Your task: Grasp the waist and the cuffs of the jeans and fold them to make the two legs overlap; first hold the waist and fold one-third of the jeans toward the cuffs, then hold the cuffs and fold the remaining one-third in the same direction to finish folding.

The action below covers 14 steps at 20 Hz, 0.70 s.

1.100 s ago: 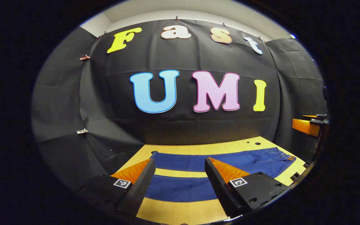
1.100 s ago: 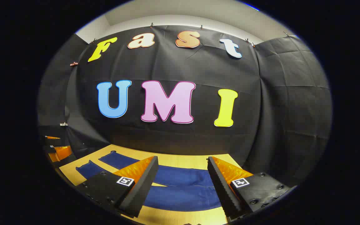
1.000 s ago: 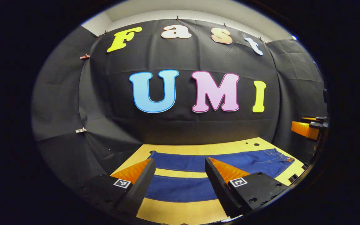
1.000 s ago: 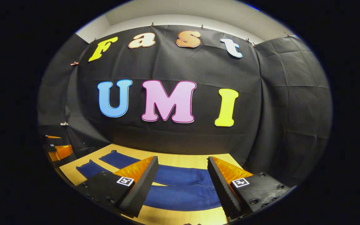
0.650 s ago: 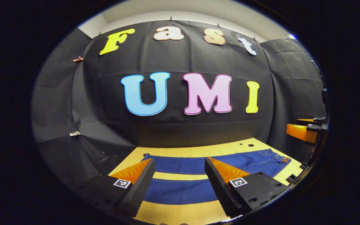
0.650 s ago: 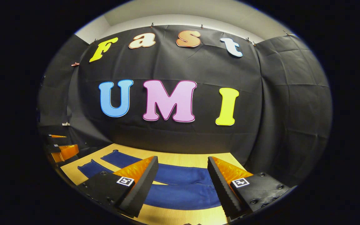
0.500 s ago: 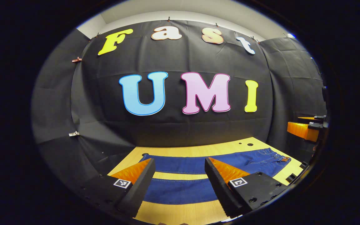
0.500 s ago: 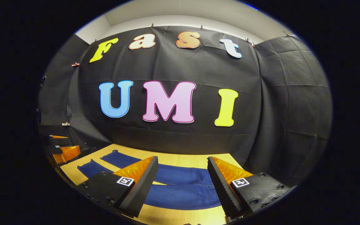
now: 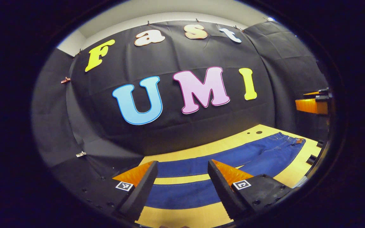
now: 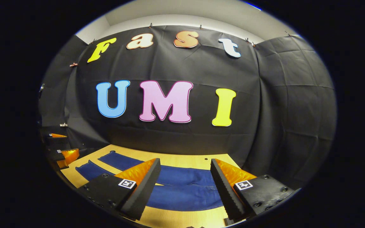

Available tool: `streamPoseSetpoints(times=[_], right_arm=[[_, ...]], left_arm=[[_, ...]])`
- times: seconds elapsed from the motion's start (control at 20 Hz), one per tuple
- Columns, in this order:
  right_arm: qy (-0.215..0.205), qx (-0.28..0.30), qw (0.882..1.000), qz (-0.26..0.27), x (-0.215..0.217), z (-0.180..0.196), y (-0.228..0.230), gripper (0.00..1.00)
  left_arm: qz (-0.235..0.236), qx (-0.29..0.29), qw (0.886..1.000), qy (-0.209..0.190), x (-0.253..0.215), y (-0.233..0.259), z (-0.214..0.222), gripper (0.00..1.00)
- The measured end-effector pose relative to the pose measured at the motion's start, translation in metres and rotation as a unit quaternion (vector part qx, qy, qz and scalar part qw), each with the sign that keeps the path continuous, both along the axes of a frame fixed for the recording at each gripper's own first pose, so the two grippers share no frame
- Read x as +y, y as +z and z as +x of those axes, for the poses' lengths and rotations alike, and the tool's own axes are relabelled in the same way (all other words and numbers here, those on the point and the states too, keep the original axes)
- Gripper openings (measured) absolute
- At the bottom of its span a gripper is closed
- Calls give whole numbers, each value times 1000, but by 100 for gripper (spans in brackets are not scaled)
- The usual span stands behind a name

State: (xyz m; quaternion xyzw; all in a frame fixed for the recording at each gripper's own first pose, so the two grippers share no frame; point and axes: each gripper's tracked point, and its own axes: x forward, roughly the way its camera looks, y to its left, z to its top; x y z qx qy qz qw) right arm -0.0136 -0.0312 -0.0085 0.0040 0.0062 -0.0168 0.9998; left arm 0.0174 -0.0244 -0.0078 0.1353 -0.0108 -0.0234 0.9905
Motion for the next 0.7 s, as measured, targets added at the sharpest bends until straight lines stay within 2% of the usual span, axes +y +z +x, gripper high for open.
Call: streamPoseSetpoints(times=[0.1,0.2,0.35,0.55,0.65,0.7], right_arm=[[-3,6,1000,2,-4,1,-3,97],[-4,9,1000,-1,-7,1,-7,98],[0,15,1000,-8,-12,1,-13,97],[-3,28,999,-23,-23,5,-24,97],[-8,32,999,-32,-31,9,-29,97],[-10,33,999,-37,-35,12,-31,97]], left_arm=[[29,7,1000,9,17,-10,6,98],[81,14,996,19,39,-23,15,98],[183,40,982,15,75,-58,31,98],[311,108,944,-14,134,-125,50,98],[370,143,917,-32,164,-156,56,98],[401,162,900,-41,179,-171,62,98]])
